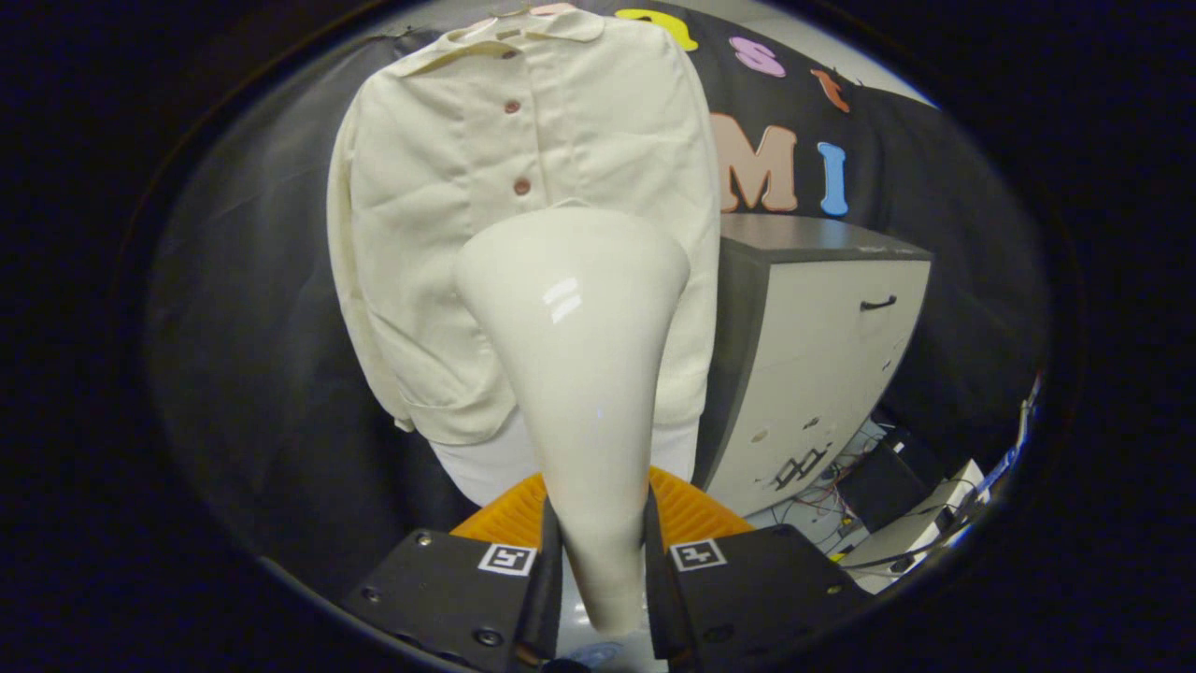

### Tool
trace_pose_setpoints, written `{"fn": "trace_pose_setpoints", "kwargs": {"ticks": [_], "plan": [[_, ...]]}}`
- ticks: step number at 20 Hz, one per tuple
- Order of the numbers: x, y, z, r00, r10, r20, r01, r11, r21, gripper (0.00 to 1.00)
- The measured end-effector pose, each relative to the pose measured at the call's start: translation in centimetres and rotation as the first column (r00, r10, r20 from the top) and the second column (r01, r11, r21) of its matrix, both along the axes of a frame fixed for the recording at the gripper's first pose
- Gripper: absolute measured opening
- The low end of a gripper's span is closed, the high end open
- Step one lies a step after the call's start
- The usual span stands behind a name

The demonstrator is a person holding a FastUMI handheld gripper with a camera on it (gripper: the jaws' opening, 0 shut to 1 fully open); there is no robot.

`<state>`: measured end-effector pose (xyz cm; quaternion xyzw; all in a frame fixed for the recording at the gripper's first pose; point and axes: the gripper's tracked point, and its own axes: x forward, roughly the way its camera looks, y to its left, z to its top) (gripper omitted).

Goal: Iron the clothes twice with a garment steamer, once on the left side and once on the right side.

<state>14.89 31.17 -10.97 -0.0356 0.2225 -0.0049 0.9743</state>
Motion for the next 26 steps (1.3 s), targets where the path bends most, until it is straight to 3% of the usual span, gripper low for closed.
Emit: {"fn": "trace_pose_setpoints", "kwargs": {"ticks": [8,12,15,22,26], "plan": [[-4.5,2.0,14.1,0.961,0.095,0.26,-0.099,0.995,0.002,0.37],[-7.7,1.5,20.2,0.909,0.112,0.401,-0.138,0.99,0.035,0.37],[-10.1,0.0,22.2,0.885,0.108,0.452,-0.141,0.989,0.04,0.37],[-13.2,-4.8,21.7,0.887,0.131,0.442,-0.149,0.989,0.005,0.37],[-14.1,-9.4,19.1,0.914,0.038,0.405,-0.067,0.996,0.058,0.37]]}}
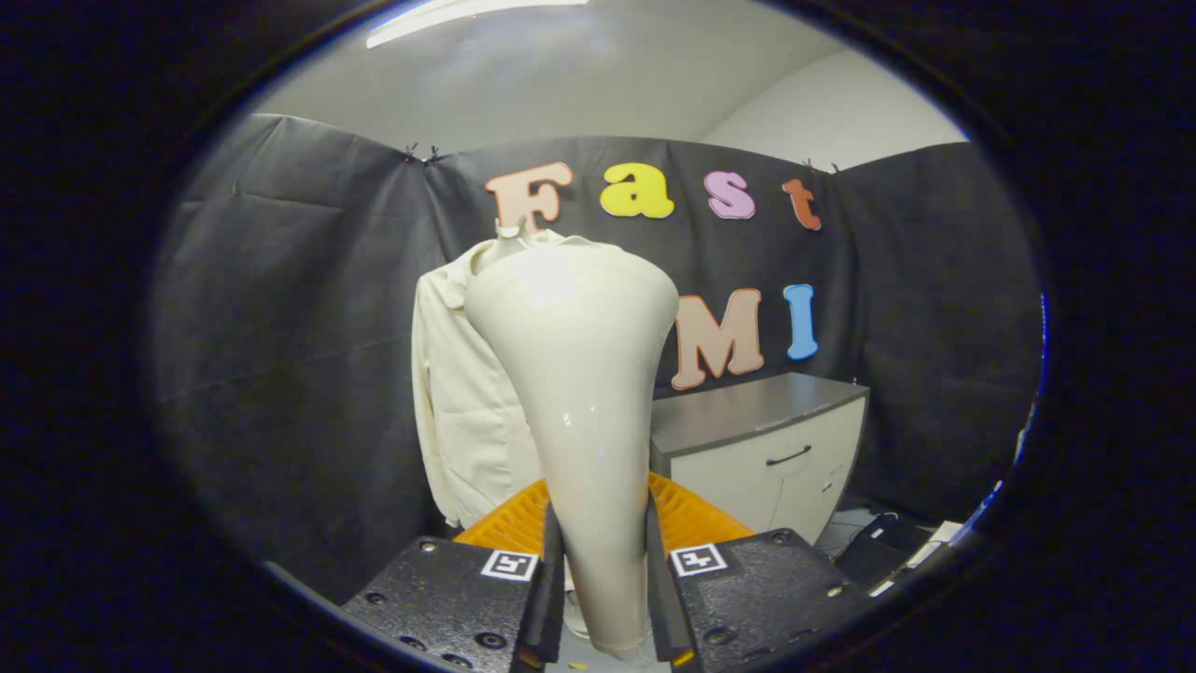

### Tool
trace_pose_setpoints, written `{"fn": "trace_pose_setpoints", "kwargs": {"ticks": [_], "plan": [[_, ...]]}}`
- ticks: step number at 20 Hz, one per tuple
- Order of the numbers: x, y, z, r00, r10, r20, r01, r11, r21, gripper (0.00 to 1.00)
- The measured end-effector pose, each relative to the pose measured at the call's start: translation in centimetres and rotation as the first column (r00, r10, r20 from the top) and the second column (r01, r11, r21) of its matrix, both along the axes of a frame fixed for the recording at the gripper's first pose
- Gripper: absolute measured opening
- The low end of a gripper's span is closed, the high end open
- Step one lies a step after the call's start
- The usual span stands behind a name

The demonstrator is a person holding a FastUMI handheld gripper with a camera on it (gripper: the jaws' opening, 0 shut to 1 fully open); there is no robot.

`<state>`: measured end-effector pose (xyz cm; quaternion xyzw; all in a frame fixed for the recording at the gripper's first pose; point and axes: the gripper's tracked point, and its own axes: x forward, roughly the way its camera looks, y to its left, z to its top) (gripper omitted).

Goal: Iron the clothes twice with a garment steamer, once on the left side and once on the right side.

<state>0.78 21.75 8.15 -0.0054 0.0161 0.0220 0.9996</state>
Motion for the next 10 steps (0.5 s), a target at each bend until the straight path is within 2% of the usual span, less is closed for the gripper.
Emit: {"fn": "trace_pose_setpoints", "kwargs": {"ticks": [4,10], "plan": [[-1.2,-2.7,-1.5,0.997,-0.081,-0.006,0.081,0.994,0.069,0.38],[-1.2,-1.7,-1.0,0.998,-0.056,-0.02,0.058,0.995,0.081,0.37]]}}
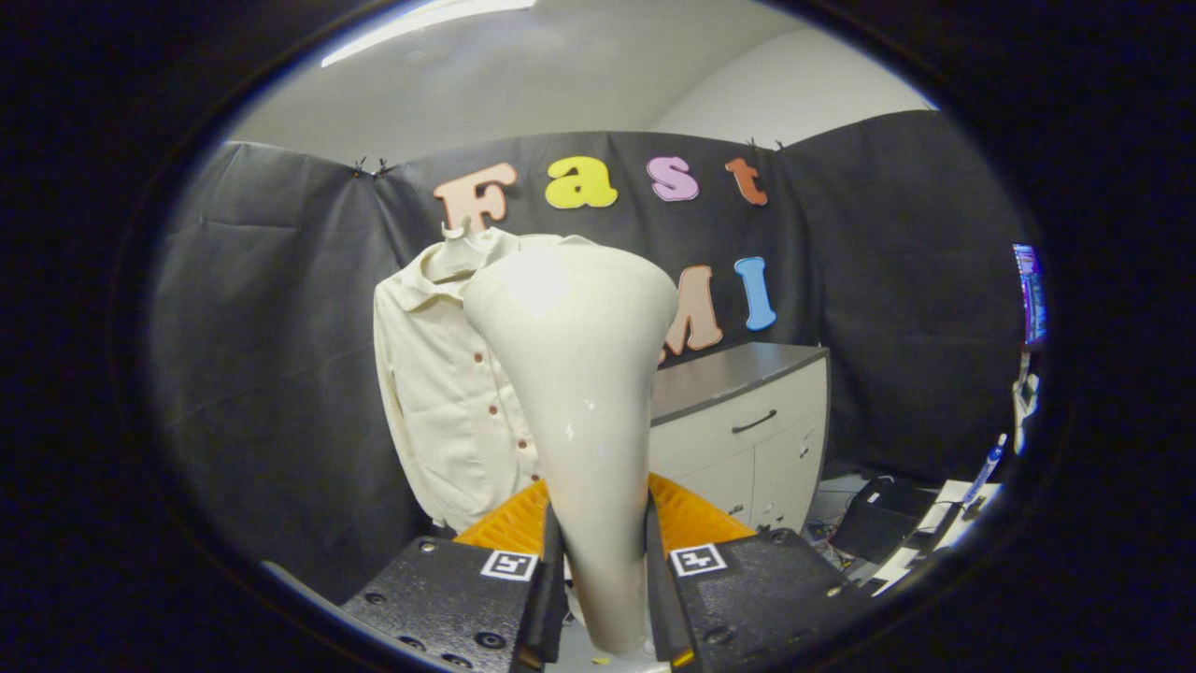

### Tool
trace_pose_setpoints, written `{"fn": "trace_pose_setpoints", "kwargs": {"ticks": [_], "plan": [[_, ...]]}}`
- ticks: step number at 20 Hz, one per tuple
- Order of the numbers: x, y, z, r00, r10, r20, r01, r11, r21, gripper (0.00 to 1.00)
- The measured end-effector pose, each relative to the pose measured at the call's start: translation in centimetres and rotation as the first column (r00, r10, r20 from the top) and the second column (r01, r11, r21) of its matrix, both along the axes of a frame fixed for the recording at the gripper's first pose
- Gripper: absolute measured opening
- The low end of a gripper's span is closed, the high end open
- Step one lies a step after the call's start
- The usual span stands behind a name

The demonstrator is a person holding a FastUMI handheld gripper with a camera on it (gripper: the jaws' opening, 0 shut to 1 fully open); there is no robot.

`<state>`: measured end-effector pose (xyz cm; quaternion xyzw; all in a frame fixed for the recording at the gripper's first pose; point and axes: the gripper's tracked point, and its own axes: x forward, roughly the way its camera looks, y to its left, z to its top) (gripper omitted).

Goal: Iron the clothes twice with a garment steamer, once on the left side and once on the right side.

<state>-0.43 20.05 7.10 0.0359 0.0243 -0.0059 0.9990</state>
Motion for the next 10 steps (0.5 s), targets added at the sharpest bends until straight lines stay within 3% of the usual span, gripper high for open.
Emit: {"fn": "trace_pose_setpoints", "kwargs": {"ticks": [10], "plan": [[1.3,3.1,-0.8,0.995,0.088,-0.05,-0.091,0.993,-0.077,0.37]]}}
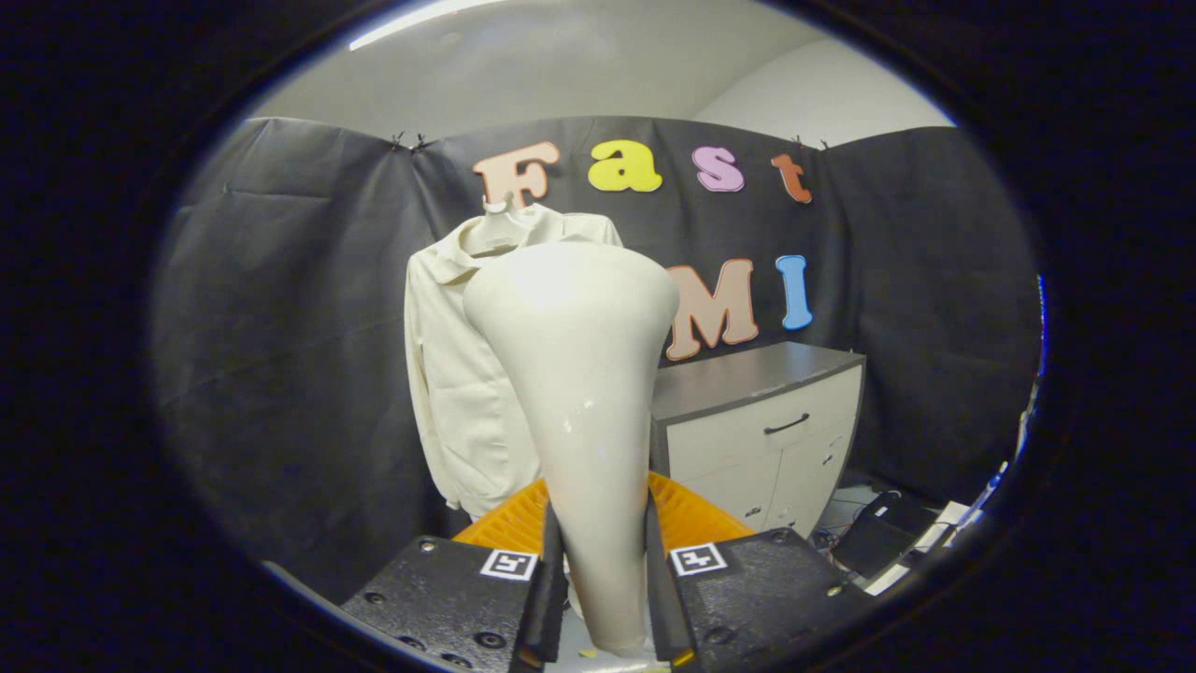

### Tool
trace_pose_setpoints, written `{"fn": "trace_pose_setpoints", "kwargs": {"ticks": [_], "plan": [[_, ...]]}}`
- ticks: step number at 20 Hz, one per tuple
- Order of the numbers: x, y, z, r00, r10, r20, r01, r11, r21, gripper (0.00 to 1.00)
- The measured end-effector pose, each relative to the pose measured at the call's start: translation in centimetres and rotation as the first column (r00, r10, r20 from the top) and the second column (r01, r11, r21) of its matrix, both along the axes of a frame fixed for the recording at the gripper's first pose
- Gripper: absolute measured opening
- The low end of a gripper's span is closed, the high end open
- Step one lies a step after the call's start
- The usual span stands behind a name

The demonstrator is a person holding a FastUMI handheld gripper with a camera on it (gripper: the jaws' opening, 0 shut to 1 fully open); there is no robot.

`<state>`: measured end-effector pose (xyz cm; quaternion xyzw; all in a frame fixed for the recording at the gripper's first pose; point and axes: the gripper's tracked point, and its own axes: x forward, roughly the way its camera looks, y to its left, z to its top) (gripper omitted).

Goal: Iron the clothes twice with a garment steamer, once on the left side and once on the right side.

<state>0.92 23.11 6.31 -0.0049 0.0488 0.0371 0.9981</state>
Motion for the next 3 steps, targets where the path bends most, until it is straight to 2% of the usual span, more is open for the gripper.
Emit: {"fn": "trace_pose_setpoints", "kwargs": {"ticks": [3], "plan": [[0.41,0.52,0.15,1.0,0.024,-0.016,-0.024,1.0,-0.015,0.37]]}}
